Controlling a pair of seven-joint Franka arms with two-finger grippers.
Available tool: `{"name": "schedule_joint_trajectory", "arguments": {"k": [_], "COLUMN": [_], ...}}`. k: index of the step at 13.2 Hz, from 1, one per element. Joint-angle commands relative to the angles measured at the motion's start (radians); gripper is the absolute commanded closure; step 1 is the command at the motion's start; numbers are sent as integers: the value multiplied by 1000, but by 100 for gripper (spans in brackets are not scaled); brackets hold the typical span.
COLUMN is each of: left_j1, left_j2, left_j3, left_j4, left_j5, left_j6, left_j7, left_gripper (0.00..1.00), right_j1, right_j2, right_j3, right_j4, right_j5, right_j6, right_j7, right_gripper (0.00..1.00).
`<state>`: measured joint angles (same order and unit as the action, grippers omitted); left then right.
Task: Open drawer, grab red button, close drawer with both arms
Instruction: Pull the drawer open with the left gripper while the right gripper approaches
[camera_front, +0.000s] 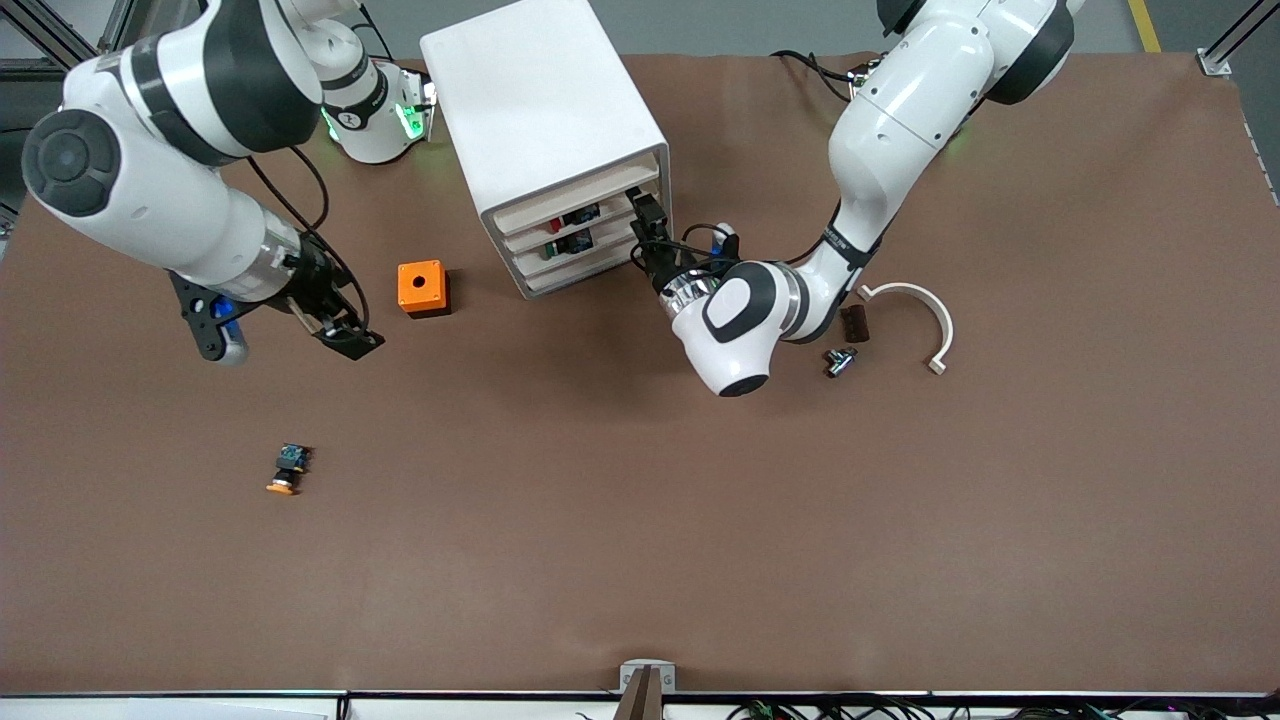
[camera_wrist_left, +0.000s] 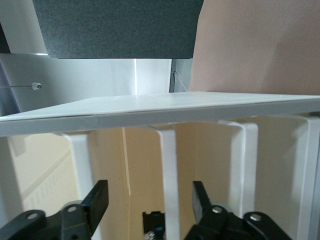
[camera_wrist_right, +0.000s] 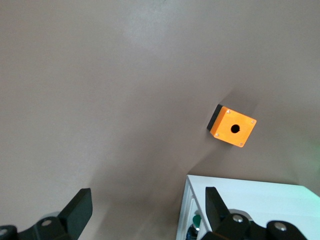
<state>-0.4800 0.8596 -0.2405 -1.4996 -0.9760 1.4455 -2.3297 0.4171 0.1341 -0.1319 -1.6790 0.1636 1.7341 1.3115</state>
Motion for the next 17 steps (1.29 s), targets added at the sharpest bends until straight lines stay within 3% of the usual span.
{"name": "schedule_joint_trajectory", "arguments": {"k": [1, 2, 7, 10, 12, 17], "left_j1": [-5, -5, -19, -26, -14, 95], "left_j2": [18, 21, 26, 29, 24, 27], "left_j3": [6, 6, 6, 6, 13, 24], "left_j4": [10, 10, 13, 13, 15, 91], "left_j5": [-21, -21, -20, -20, -12, 2], "left_j6": [-16, -16, -10, -10, -11, -11], "left_j7": [-13, -13, -10, -17, -22, -10], "left_gripper": [31, 37, 86, 88, 100, 100], "right_j1": [40, 48, 98, 109, 123, 175], "right_j2": [24, 28, 51, 61, 71, 107], "right_j3": [-9, -9, -9, -9, -9, -9], "right_j4": [9, 9, 9, 9, 12, 9], "right_j5": [16, 16, 30, 59, 60, 60], "right_j6": [25, 38, 87, 114, 134, 179], "right_j7": [64, 84, 170, 192, 218, 261], "right_gripper": [0, 0, 0, 0, 0, 0]}}
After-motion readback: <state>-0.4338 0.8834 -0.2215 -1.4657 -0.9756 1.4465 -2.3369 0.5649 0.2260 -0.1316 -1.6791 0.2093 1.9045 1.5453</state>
